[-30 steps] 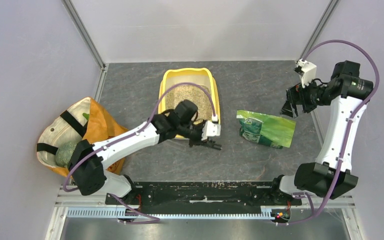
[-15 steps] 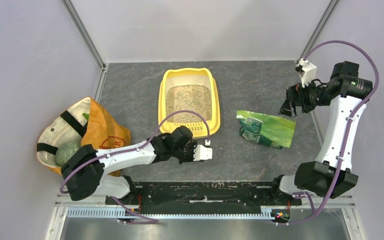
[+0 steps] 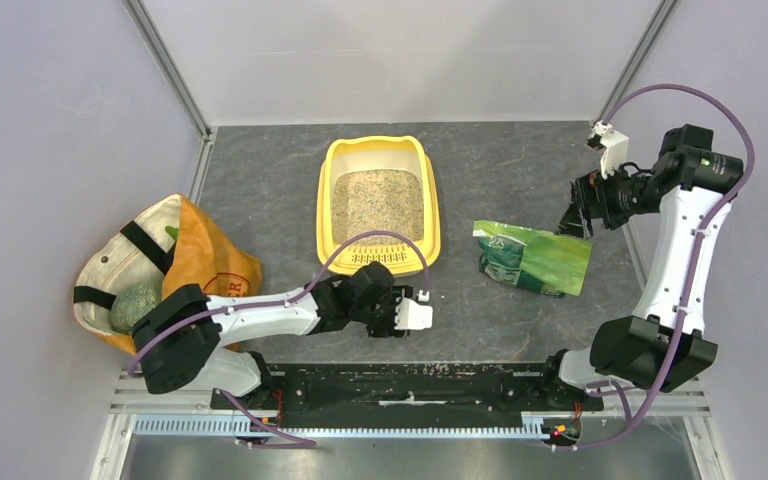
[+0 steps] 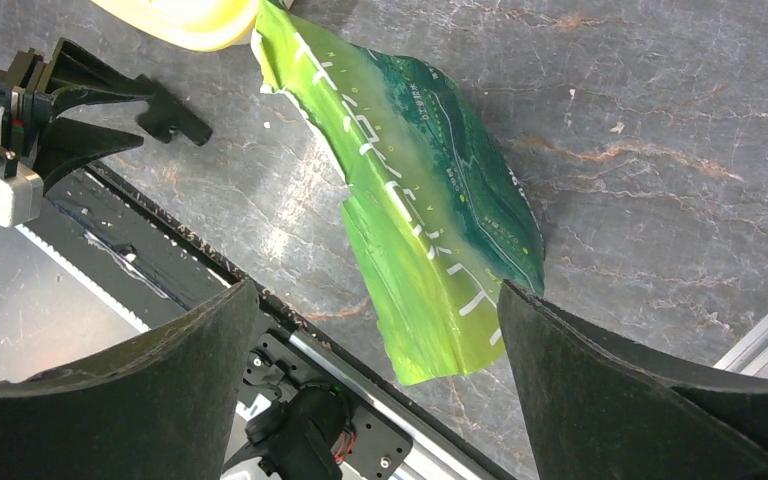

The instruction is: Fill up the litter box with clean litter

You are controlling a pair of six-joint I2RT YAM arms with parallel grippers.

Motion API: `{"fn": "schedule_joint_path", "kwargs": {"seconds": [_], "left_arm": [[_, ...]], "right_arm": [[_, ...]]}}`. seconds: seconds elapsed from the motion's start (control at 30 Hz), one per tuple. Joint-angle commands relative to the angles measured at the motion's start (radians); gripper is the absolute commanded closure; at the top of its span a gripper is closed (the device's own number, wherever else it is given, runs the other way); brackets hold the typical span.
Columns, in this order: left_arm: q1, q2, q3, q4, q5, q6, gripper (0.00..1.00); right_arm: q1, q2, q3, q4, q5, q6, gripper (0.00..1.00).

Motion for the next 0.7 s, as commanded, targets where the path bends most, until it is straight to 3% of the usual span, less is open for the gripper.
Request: {"fn": "schedule_joint_path", "kwargs": {"seconds": [0.0, 0.1, 0.17, 0.3, 0.47, 0.67], "left_arm": [[-0.004, -0.041, 0.051, -0.073, 0.069, -0.006, 0.29], [-0.004, -0.082, 0.108, -0.130, 0.096, -0.021, 0.24], [-0.003, -0.120, 0.163, -0.133, 0.108, -0.041, 0.15], [-0.004, -0.086, 0.313, -0.047, 0.064, -0.015, 0.12], [-0.006, 0.071, 0.398, 0.274, -0.048, 0.100, 0.11], [-0.035, 0.267, 0.431, 0.657, -0.081, 0.294, 0.10]], "right_arm": [[-0.005, 0.007, 0.052, -0.068, -0.016, -0.033, 0.03], [-0.005, 0.014, 0.070, -0.089, -0.012, -0.042, 0.03], [-0.005, 0.020, 0.081, -0.111, -0.001, -0.053, 0.03], [-0.005, 0.029, 0.099, -0.151, 0.014, -0.066, 0.03], [-0.005, 0.021, 0.123, -0.159, 0.021, -0.016, 0.03], [-0.005, -0.024, 0.119, -0.159, 0.044, 0.010, 0.03]]}}
